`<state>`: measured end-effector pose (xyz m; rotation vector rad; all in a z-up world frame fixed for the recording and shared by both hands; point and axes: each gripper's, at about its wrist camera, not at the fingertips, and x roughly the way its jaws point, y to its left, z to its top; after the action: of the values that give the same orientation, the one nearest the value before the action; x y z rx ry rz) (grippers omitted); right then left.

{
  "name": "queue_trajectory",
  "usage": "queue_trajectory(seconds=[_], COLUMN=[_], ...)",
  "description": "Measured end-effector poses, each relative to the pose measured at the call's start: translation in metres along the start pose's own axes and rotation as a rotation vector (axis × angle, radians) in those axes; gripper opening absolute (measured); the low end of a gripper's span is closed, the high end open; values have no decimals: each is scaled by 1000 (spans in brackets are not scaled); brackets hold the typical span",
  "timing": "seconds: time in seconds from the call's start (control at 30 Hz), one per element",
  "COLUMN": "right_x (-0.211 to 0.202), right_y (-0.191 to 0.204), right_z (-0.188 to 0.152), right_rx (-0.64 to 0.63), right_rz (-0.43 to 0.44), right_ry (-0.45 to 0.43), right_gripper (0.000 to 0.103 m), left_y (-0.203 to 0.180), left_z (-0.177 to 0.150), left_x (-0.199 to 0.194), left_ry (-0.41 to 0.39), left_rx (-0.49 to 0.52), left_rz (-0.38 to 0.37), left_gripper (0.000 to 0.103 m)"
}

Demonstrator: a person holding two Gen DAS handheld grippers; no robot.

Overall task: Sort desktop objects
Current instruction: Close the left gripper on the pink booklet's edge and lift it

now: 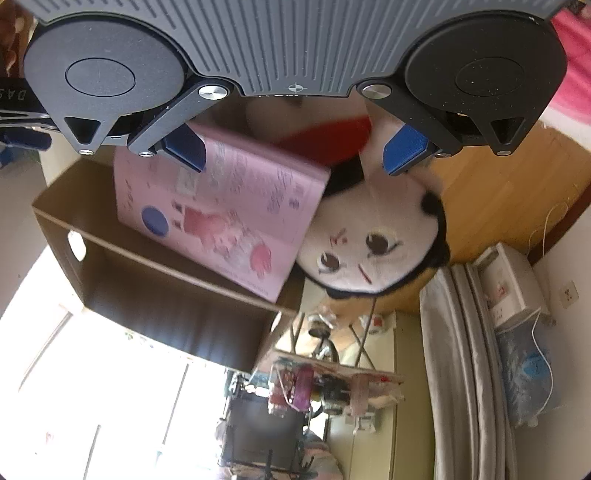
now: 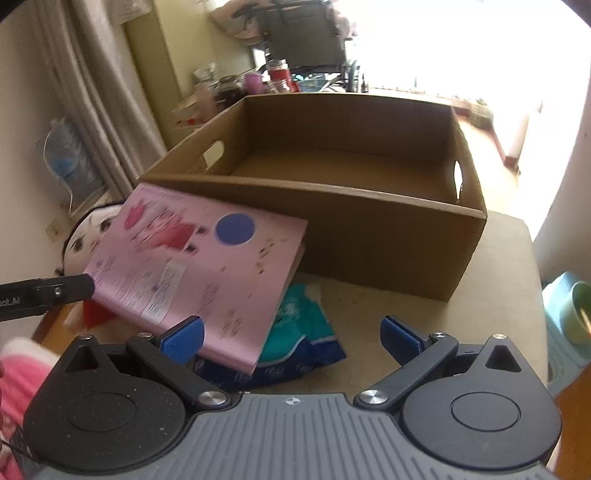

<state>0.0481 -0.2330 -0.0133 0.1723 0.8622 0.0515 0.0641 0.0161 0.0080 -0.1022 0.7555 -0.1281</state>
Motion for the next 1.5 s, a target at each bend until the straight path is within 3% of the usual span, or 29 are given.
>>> queue_trajectory(seconds=[0.13,0.3,0.57,0.83,1.03,1.23,1.5], right_x=[13,30,56,65,63,54,47], right_y=[-14,-22,-26,-27,-28,-30,-46], right_z=[4,10,14,16,19,21,11], right_rx=[80,166,242,273,272,247,241], right_rz=[46,124,195,254,268,246,202], right_ry=[-5,-3,93,135,145,133,127], right_gripper=[101,86,69,67,67,68,68], left_y=[0,-2,-10,-22,-28,-35,-52], left_z=[12,12,10,12,12,5,-15], left_x=[20,38,56,60,59,54,50], left_ry=[38,104,187,180,190,216,248], left_rx=[14,21,74,178,185,147,185], left_rz=[11,-15,-52,-19,-23,-93,-143], left_gripper=[100,95,85,86,87,87,89])
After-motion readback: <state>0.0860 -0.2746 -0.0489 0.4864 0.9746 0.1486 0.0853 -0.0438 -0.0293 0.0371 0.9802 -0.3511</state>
